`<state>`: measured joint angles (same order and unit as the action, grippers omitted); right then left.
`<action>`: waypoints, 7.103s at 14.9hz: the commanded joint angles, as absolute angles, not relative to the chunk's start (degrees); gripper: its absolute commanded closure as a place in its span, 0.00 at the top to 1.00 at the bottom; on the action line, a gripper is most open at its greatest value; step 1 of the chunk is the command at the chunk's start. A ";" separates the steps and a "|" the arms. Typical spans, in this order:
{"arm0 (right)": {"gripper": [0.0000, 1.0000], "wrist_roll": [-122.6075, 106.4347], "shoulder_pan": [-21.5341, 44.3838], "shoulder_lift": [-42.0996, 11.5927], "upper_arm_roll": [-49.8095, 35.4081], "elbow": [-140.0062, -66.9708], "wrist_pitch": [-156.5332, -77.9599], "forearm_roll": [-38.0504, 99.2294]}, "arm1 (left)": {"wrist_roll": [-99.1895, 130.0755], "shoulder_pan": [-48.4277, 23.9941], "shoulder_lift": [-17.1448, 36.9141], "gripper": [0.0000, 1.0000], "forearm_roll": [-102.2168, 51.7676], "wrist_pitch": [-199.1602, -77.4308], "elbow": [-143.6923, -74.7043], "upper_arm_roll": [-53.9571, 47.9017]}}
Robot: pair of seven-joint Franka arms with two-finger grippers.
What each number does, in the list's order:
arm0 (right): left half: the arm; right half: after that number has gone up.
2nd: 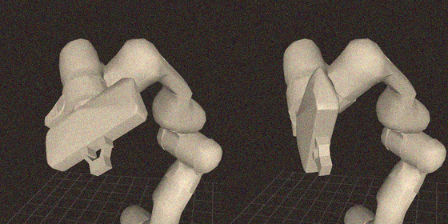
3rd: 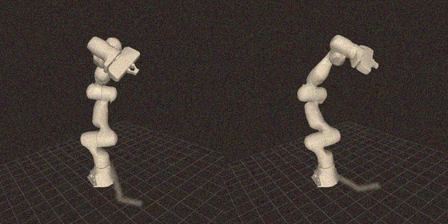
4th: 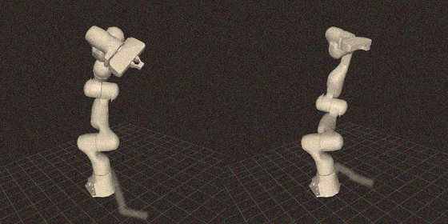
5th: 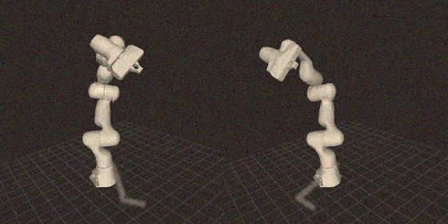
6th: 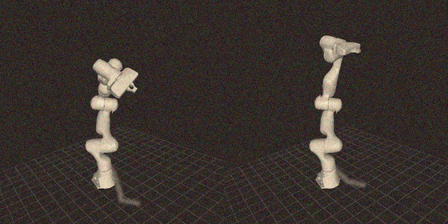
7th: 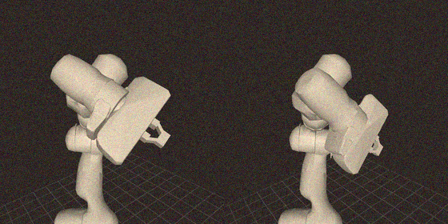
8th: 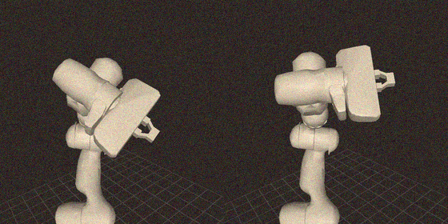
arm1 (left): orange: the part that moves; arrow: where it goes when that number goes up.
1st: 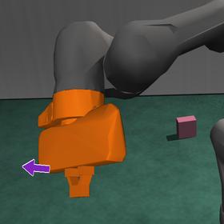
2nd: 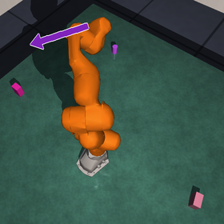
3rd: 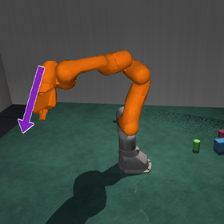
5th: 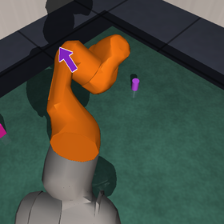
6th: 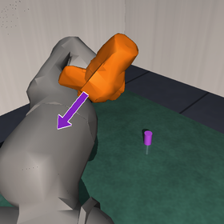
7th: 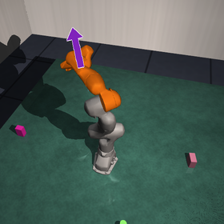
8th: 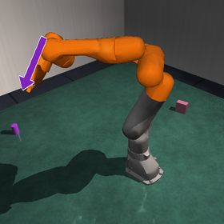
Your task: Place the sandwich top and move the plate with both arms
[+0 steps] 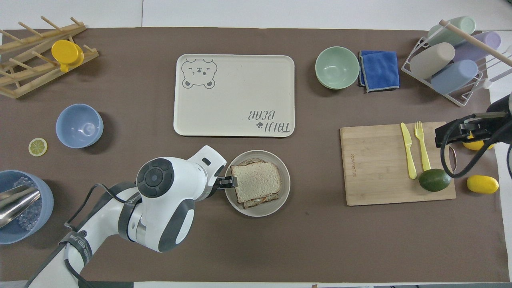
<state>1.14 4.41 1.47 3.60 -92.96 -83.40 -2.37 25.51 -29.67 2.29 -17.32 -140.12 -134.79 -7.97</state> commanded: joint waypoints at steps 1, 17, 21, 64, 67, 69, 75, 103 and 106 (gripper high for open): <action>1.00 0.70 1.50 2.29 1.23 -93.69 -83.41 -0.62 | 26.98 -30.50 1.05 0.76 -18.46 -142.65 -137.11 -7.12; 1.00 0.62 -1.05 1.76 0.79 -93.43 -83.76 -0.61 | 26.98 -33.84 2.02 0.38 -21.80 -143.17 -137.72 -7.12; 1.00 -0.35 -2.55 1.58 1.49 -93.25 -84.64 -0.53 | 26.98 -33.84 2.20 0.16 -21.80 -143.26 -137.72 -7.12; 1.00 -0.26 -2.02 1.49 1.41 -92.64 -85.96 1.41 | 6.33 -12.22 33.66 1.00 -20.57 -115.15 -83.95 -6.50; 1.00 -0.26 -1.93 1.49 1.41 -92.64 -85.96 1.41 | 6.33 -9.41 29.90 1.00 -20.65 -112.50 -83.58 -6.33; 1.00 -0.09 -2.02 1.49 1.41 -92.64 -85.96 1.49 | 6.68 -6.78 26.38 1.00 -20.74 -110.32 -84.46 -5.98; 1.00 0.09 -1.93 1.58 1.32 -92.64 -85.96 1.49 | 6.68 -5.80 15.23 1.00 -8.63 -98.19 -84.46 -2.99; 1.00 -0.09 -1.76 1.49 0.97 -92.29 -86.48 1.14 | 4.84 -0.44 -4.13 1.00 -2.63 -87.00 -96.33 -4.48; 1.00 -0.09 -1.76 1.49 0.97 -92.29 -86.66 1.05 | 4.75 -0.44 -4.13 1.00 -2.72 -87.98 -96.50 -4.48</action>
